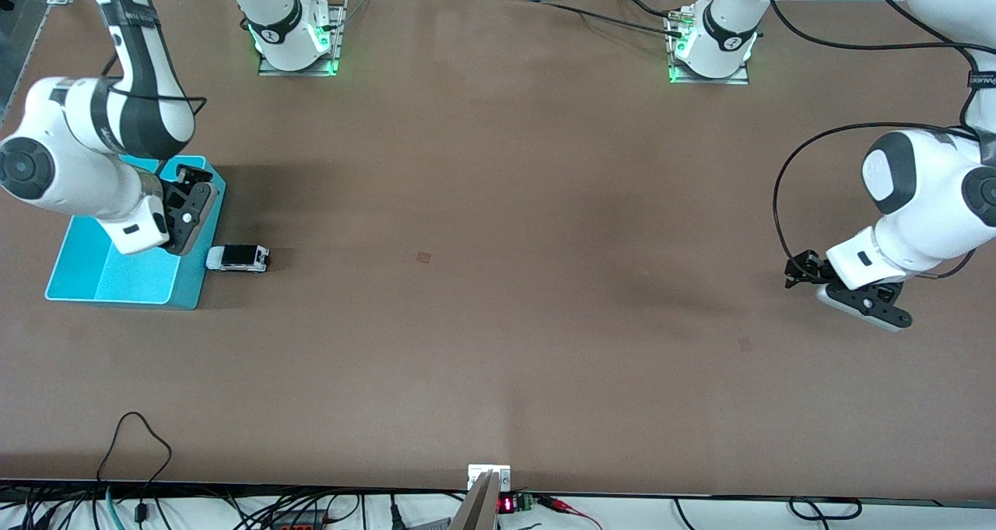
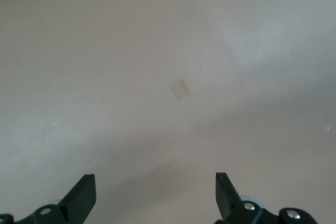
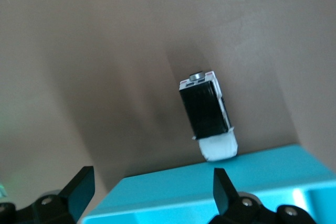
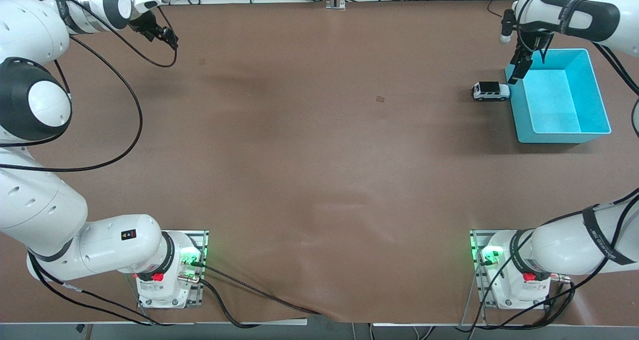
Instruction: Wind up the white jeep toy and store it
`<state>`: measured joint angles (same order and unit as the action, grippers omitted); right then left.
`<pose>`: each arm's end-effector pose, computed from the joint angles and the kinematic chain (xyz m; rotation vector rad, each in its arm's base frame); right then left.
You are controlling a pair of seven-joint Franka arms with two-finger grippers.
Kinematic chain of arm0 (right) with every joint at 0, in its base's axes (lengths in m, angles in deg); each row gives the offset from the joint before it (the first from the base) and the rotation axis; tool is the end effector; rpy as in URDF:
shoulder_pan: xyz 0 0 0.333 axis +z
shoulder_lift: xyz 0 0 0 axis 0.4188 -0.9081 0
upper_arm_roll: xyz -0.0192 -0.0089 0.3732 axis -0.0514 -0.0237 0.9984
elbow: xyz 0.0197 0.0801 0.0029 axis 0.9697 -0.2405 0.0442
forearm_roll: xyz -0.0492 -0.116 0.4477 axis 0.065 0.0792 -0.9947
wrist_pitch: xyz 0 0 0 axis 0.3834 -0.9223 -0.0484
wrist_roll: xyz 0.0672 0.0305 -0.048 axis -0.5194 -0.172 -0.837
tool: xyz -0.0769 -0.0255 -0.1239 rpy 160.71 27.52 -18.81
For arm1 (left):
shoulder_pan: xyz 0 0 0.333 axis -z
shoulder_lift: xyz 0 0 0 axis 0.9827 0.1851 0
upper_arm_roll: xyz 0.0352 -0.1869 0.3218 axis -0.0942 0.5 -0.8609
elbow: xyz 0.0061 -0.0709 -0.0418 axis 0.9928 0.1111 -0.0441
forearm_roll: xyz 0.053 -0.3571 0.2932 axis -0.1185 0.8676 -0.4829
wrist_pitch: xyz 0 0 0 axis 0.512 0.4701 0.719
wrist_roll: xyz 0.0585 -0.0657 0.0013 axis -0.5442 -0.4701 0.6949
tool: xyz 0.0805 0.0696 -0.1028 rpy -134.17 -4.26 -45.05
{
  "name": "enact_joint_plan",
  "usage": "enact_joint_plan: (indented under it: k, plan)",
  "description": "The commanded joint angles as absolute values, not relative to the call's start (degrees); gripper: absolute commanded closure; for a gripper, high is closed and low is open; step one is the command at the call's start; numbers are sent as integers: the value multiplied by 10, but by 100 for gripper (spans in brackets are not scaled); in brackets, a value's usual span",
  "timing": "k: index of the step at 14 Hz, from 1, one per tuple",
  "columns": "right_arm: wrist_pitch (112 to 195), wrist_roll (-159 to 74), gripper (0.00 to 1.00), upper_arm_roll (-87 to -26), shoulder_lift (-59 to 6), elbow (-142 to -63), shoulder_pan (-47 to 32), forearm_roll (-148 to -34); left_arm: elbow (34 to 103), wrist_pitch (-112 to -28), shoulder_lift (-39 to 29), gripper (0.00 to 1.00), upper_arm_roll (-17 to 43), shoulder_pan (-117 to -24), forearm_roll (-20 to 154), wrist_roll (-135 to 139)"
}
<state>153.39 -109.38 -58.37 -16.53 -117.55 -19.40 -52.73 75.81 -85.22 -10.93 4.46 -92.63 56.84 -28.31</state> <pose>0.6333 -0.0188 0.3018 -2.4716 -1.7573 0.3017 0.7238 0.0562 0.3203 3.0802 -0.5370 0.1910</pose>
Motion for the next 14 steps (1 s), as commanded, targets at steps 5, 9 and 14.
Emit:
enact_joint_plan:
  k: [5, 9, 14]
  plan:
    - [1644, -1157, 0, -580, -183, -1230, -189, -522, 698, -740, -161, 0, 10, -880, 575, -126]
    - [1672, -1157, 0, -580, -194, -1238, -185, -522, 670, -685, -186, 0, -29, -849, 608, -97]
    - [1759, -1222, 0, -580, -245, -1238, -188, -522, 581, -541, -190, 0, -38, -829, 609, -39]
